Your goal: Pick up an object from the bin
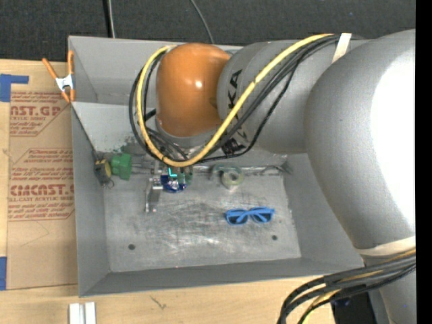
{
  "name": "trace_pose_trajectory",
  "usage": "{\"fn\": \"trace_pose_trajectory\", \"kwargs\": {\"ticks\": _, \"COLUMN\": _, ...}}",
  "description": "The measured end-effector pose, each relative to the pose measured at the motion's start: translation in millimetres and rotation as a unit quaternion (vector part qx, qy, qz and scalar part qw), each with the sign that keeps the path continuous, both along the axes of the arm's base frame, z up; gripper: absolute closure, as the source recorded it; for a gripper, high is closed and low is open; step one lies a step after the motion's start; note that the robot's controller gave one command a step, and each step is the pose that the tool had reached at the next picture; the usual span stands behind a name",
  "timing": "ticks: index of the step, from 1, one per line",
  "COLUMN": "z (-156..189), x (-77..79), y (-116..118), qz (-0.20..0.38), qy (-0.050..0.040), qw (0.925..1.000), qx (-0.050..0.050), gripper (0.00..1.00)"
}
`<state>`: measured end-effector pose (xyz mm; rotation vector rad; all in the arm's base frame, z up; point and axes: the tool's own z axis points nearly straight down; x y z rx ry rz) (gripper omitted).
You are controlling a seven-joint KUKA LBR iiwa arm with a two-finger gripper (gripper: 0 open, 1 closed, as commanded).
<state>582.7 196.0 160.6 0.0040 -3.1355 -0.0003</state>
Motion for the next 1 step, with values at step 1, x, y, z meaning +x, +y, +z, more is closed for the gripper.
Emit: {"fn": "trace_pose_trajectory", "kwargs": {"ticks": 1, "z": -88.5, "x": 13.3, "y": -61.5, "qz": -0.030, "qy": -0.0063, "qw": 0.9995, "qx": 0.003, "gripper": 0.00}}
